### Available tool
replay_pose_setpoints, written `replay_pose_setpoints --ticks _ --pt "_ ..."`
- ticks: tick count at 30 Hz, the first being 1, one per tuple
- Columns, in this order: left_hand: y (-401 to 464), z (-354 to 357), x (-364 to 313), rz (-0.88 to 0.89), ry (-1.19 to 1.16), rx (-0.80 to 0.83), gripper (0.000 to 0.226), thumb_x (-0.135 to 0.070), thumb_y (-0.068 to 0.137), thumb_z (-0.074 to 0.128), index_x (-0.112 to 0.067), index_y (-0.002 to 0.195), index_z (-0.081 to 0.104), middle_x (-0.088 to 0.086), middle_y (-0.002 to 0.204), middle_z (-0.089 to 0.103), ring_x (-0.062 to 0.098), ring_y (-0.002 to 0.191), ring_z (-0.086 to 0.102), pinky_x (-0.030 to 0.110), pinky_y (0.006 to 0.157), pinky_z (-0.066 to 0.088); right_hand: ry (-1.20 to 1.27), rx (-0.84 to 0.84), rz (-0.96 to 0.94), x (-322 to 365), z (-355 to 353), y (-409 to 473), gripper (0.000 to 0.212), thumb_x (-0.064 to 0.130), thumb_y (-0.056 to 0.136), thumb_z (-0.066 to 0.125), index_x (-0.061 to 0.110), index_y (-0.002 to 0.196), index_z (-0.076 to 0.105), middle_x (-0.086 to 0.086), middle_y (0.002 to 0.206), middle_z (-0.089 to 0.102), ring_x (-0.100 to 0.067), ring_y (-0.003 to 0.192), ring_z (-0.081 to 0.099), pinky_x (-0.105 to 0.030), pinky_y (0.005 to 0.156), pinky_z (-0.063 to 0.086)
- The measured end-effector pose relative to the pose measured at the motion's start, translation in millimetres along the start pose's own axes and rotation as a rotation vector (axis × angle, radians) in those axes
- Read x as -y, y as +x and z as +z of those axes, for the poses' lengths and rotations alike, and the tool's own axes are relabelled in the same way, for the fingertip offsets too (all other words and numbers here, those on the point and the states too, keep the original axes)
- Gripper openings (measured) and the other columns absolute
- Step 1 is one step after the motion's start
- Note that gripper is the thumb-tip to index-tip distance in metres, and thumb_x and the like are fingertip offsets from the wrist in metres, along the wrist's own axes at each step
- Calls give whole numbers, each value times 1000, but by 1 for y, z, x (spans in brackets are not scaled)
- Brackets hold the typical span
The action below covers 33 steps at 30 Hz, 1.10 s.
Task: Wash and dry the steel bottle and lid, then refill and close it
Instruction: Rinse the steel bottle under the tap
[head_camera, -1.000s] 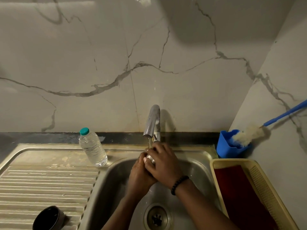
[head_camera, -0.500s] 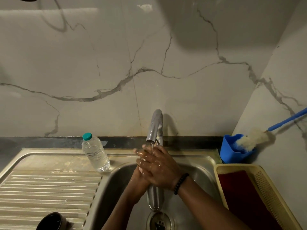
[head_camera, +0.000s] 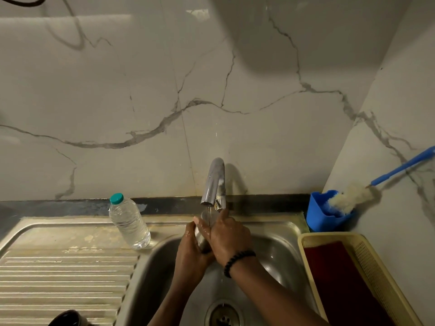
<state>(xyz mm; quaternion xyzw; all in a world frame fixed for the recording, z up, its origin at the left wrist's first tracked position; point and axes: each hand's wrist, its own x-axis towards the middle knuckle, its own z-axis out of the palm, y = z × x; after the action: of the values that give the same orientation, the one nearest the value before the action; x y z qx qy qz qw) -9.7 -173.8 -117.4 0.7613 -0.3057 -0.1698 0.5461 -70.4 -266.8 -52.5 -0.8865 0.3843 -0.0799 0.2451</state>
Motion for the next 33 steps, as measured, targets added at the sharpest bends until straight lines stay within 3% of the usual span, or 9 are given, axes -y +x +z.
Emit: replay_pose_setpoints --ticks 3,6,11,15,20,23,27,30,33 --pt "1 -6 4 -66 -132 -20 68 -15 69 88 -30 122 48 2 109 71 11 95 70 30 77 59 143 -37 -115 -8 -1 1 44 51 100 27 19 120 49 0 92 65 -15 83 64 -33 76 55" --pt "-1 -9 3 -118 -213 -8 80 -34 62 86 -31 131 46 -8 113 69 10 103 68 36 88 56 401 -5 -191 -17 5 2 24 36 101 44 25 121 52 4 111 62 -9 101 61 -28 86 55" --pt "-1 -3 -12 -74 -224 17 75 -44 69 82 -29 133 44 -3 121 66 11 110 67 34 89 57 851 372 -211 -32 5 0 55 41 84 71 48 127 37 27 120 53 6 112 53 -25 95 50" --pt "-5 2 -27 -73 -243 198 55 -13 96 62 -22 143 35 0 132 59 6 117 62 22 91 53 1052 258 -90 -41 21 0 77 37 73 83 43 135 37 19 123 62 -1 114 59 -34 97 52" --pt "2 -8 -33 -164 -420 208 37 -32 104 44 -11 131 57 6 122 69 25 113 64 29 90 52 1010 178 -57 -49 17 -3 72 32 67 87 51 122 44 28 110 64 8 102 61 -18 80 52" --pt "3 5 -50 -261 -432 69 53 -55 83 68 -21 124 60 4 114 72 20 105 69 36 88 58 912 130 -95 -44 23 -9 68 21 70 86 48 117 44 24 108 62 6 102 60 -16 80 51" --pt "12 9 -56 -379 -439 -29 31 -32 85 75 -15 110 66 12 105 73 28 98 70 42 85 60 925 103 -148 -45 32 -14 70 12 67 87 36 120 48 17 111 65 3 105 61 -20 82 53" --pt "14 12 -57 -442 -454 -146 21 -31 97 60 -14 101 71 13 98 74 29 95 70 47 91 57 918 130 -146 -49 34 -17 73 9 66 87 35 123 48 19 113 65 3 108 60 -19 84 52" --pt "7 14 -60 -368 -331 -149 22 -38 98 58 -19 104 67 8 100 72 21 92 70 36 80 60 930 148 -151 -49 33 -19 69 3 69 84 29 122 48 13 113 63 5 104 61 -15 78 52"
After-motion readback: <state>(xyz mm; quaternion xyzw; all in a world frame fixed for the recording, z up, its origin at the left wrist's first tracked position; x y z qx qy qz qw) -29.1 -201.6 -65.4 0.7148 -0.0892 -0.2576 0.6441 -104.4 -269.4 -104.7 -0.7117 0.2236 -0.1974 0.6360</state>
